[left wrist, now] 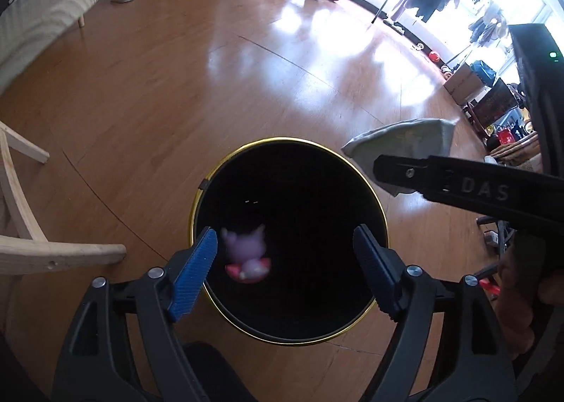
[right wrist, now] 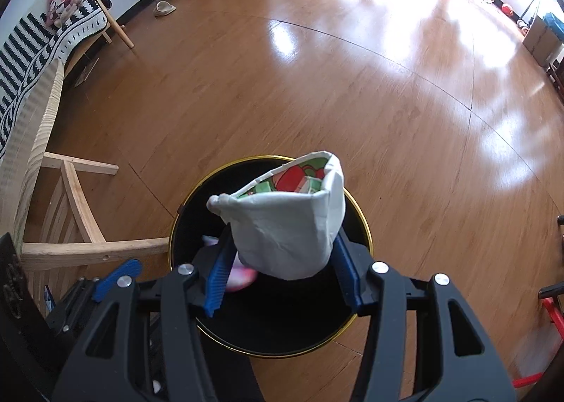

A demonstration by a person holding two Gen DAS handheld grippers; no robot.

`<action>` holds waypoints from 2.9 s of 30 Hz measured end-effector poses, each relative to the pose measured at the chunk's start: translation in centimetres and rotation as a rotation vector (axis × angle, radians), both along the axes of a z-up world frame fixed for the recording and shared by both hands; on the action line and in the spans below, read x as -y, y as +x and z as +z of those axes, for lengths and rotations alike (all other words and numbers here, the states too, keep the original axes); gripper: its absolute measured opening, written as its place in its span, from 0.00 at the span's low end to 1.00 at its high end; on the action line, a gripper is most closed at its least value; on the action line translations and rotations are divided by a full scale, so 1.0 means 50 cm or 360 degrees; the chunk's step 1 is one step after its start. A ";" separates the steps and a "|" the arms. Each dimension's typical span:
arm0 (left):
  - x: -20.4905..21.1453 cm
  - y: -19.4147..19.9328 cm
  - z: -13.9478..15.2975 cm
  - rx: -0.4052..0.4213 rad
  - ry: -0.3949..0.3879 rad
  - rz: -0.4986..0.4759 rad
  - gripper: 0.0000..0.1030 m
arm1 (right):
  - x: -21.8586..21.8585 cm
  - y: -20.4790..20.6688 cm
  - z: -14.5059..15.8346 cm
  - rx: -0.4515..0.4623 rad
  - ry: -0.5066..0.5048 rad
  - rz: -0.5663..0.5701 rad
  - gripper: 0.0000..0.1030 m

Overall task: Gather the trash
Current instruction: 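Open the left gripper over the bin while the right gripper releases the paper cup, then grasp the crumpled blue wrapper with the left gripper while the right gripper grasps a clear plastic bag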

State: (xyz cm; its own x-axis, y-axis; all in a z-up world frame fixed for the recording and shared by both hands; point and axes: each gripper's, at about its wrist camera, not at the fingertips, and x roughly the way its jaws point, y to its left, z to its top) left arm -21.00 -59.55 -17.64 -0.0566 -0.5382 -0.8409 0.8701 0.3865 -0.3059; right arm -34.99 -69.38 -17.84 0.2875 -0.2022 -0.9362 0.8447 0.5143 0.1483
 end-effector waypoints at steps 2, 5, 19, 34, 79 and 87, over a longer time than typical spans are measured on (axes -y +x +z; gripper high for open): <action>-0.006 -0.003 0.010 0.0034 -0.0007 0.0004 0.78 | 0.001 0.001 0.000 0.0007 0.0012 0.0003 0.51; -0.019 -0.002 0.034 0.0084 -0.0029 0.0008 0.80 | -0.003 0.005 0.004 0.0013 0.0005 0.0008 0.52; -0.196 0.101 0.232 0.0344 -0.0125 0.0189 0.90 | -0.128 0.120 0.165 0.0224 -0.0243 0.0194 0.76; -0.818 0.401 0.380 0.0541 -0.0080 0.1163 0.91 | -0.625 0.535 0.349 0.0658 -0.0208 0.1017 0.77; -1.101 0.597 0.269 0.0428 0.0091 0.1504 0.91 | -0.988 0.779 0.379 0.0915 -0.0056 0.1562 0.06; -1.080 0.591 0.293 0.0437 0.0007 0.1481 0.17 | -0.916 0.733 0.386 0.0910 -0.0101 0.1463 0.06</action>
State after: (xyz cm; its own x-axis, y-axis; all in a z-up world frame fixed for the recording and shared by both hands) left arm 8.56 -5.57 -3.02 0.5890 -0.2651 -0.7634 0.2564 0.9572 -0.1346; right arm 1.65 -23.58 1.44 0.7443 0.2703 -0.6107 -0.0537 0.9357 0.3487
